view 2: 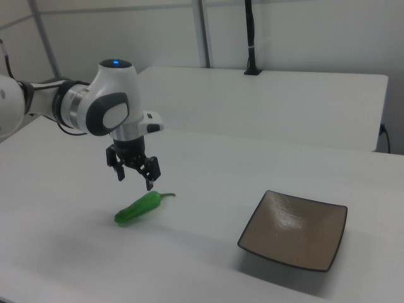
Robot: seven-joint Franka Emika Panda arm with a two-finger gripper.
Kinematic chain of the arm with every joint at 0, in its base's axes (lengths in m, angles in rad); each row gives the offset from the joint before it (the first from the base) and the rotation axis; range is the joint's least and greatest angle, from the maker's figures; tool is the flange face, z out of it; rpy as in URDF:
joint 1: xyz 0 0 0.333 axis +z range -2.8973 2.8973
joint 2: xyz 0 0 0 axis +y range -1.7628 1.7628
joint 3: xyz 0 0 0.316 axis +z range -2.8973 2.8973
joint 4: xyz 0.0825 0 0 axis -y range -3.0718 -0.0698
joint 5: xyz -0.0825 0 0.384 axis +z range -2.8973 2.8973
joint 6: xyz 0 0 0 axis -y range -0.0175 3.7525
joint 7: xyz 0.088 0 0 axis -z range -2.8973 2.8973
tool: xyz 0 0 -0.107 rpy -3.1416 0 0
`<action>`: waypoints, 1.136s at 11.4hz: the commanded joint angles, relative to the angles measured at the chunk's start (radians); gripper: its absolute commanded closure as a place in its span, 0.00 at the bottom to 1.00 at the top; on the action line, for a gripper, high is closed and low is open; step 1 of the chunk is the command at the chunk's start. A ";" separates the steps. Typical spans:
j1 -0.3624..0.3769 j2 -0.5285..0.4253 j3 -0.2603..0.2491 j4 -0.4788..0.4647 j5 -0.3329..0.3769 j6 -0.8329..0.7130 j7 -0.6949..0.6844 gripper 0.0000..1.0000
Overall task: Chili peppers are placed on a ceramic plate
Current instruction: 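Move the open gripper down over the green chili pepper, then close the gripper on the thick end of the green chili pepper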
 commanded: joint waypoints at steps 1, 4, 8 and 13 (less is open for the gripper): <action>-0.001 0.050 0.001 -0.031 0.044 0.082 0.037 0.00; -0.010 0.116 0.024 -0.031 0.063 0.181 0.174 0.00; -0.010 0.146 0.037 -0.031 0.061 0.222 0.253 0.18; -0.010 0.166 0.044 -0.037 0.046 0.223 0.252 0.66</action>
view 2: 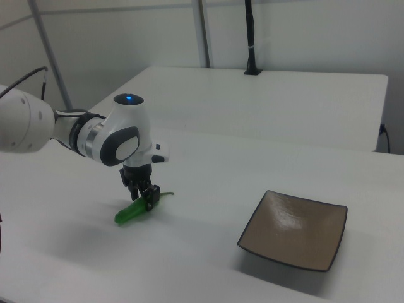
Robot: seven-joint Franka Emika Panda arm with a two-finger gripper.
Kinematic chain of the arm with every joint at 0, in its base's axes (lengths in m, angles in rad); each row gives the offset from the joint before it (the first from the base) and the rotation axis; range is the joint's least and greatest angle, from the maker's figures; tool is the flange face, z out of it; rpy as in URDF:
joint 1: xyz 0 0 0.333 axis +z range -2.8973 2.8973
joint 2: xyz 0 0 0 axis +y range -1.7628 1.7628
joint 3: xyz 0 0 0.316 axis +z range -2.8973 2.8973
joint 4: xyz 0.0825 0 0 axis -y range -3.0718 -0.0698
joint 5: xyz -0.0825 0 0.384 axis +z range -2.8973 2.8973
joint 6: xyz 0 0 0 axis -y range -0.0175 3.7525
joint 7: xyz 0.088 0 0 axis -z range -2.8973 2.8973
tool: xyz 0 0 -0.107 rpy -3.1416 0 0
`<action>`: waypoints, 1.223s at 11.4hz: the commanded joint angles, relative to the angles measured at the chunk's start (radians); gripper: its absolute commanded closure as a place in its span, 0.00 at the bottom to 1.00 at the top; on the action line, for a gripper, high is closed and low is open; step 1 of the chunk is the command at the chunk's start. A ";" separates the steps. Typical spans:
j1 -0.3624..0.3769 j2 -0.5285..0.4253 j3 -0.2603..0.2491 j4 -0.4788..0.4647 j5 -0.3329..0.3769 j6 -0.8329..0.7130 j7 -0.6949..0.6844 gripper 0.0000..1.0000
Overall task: Chili peppers are placed on a ceramic plate
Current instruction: 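Close the gripper on the thick end of the green chili pepper, then lift the chili pepper up off the table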
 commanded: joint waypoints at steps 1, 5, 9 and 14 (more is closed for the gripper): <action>-0.007 0.002 0.013 -0.014 -0.002 0.018 0.010 0.77; -0.011 -0.013 0.015 0.007 -0.002 0.001 0.002 0.77; -0.037 -0.039 0.015 0.055 -0.002 -0.037 -0.009 0.77; -0.112 -0.103 -0.016 0.135 -0.008 -0.179 -0.179 0.76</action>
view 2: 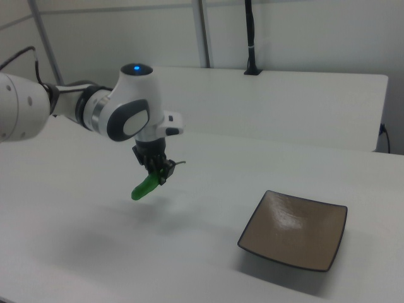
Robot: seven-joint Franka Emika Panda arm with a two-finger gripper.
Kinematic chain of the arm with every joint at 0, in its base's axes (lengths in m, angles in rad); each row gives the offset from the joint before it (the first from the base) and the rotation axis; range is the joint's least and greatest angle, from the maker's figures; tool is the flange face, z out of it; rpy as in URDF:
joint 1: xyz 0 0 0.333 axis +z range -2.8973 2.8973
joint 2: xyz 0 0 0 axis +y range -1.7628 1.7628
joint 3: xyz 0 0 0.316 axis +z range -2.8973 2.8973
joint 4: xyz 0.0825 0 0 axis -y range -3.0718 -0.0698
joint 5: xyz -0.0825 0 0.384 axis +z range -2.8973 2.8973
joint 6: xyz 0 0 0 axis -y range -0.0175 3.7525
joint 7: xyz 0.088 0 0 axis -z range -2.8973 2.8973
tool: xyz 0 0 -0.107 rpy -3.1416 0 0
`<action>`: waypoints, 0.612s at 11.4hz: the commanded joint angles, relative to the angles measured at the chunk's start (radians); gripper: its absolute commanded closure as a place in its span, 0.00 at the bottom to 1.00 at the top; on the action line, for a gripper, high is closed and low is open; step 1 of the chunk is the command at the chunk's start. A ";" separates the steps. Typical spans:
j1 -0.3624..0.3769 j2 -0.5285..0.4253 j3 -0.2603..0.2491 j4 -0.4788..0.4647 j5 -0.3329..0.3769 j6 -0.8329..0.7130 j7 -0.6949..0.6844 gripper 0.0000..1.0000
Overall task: Chili peppers are placed on a ceramic plate
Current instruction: 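Lift the chili pepper up off the table, then carry the chili pepper over to the brown ceramic plate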
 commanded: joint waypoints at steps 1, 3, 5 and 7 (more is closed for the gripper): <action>-0.034 -0.037 -0.039 0.058 -0.004 -0.128 -0.111 0.76; -0.040 -0.036 -0.077 0.081 -0.013 -0.128 -0.165 0.76; -0.062 -0.034 -0.119 0.084 -0.030 -0.112 -0.236 0.76; -0.062 -0.013 -0.166 0.111 -0.033 -0.108 -0.291 0.76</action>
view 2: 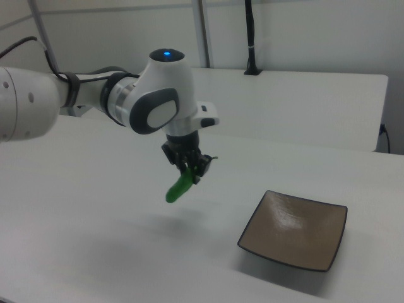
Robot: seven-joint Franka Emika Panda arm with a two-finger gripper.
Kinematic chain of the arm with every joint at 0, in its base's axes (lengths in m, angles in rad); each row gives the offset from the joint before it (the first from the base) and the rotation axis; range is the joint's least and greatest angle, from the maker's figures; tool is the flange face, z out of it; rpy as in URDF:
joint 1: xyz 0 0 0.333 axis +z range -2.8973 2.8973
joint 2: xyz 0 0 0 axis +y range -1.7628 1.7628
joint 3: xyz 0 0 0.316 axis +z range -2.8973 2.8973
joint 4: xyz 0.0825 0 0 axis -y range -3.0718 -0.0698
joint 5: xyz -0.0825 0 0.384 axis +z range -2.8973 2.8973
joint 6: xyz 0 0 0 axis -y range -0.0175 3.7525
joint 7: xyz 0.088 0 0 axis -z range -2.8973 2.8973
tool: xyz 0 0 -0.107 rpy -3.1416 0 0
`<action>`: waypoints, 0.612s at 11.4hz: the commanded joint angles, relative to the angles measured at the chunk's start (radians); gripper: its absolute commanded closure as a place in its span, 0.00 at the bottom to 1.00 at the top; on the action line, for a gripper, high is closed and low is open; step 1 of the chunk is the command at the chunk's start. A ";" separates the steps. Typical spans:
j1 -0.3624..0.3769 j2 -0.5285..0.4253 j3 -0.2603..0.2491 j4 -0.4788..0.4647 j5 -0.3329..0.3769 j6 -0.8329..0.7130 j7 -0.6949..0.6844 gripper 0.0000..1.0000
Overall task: Chili peppers are placed on a ceramic plate
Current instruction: 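Carry the chili pepper over to the brown ceramic plate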
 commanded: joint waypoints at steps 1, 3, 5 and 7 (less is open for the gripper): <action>-0.002 0.028 -0.064 0.055 -0.011 0.001 -0.090 0.76; -0.015 0.060 -0.095 0.072 -0.011 0.029 -0.160 0.76; -0.038 0.092 -0.115 0.077 -0.010 0.094 -0.196 0.76; -0.071 0.129 -0.115 0.103 -0.010 0.147 -0.217 0.76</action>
